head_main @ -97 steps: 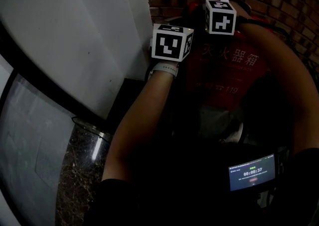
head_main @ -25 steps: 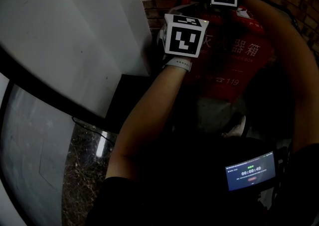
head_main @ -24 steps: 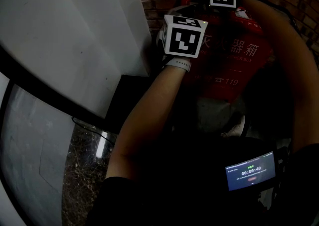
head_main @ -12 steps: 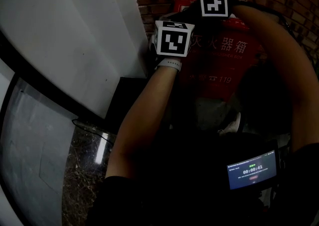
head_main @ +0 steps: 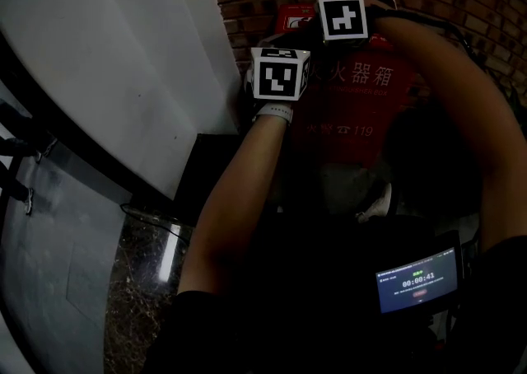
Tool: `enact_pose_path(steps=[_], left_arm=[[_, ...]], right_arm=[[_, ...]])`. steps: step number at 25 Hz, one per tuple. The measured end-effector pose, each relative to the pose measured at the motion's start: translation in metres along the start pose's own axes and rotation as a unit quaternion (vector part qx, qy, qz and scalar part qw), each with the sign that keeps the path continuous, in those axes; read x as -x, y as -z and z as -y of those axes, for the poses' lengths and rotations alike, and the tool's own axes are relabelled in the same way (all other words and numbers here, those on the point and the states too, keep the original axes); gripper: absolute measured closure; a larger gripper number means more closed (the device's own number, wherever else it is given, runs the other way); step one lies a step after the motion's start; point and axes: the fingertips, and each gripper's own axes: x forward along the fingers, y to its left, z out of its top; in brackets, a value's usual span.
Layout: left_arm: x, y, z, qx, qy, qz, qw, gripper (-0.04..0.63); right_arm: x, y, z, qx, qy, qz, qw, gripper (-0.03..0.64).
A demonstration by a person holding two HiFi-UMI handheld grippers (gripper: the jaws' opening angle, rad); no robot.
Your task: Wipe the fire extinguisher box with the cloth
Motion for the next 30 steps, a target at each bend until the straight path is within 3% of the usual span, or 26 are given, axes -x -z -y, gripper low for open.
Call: enact_pose_path(steps=[4, 10, 20, 30], left_arm=[[0.005, -0.009, 0.004, -0.006, 0.002, 0.006, 1.0, 0.594], [0.009, -0.02, 0.015, -0.011, 0.007, 0.012, 0.9998, 0.594], [-0.013, -0.031, 0.04, -0.01, 0.027, 0.023, 0.9993, 0.594], [-0.032, -0.023, 0.034, -0.008, 0.037, 0.023, 0.999, 0.594]], right_arm=[[0.008, -0.001, -0.01, -0.003, -0.01, 0.008, 1.0, 0.595], [0.03, 0.016, 0.009, -0.017, 0.043, -0.001, 0.999, 0.595], [0.028, 0.054, 0.02, -0.068, 0.024, -0.019, 0.997, 0.594], [-0.003, 0.084, 0.051, -0.088, 0.026, -0.035, 0.995, 0.594]])
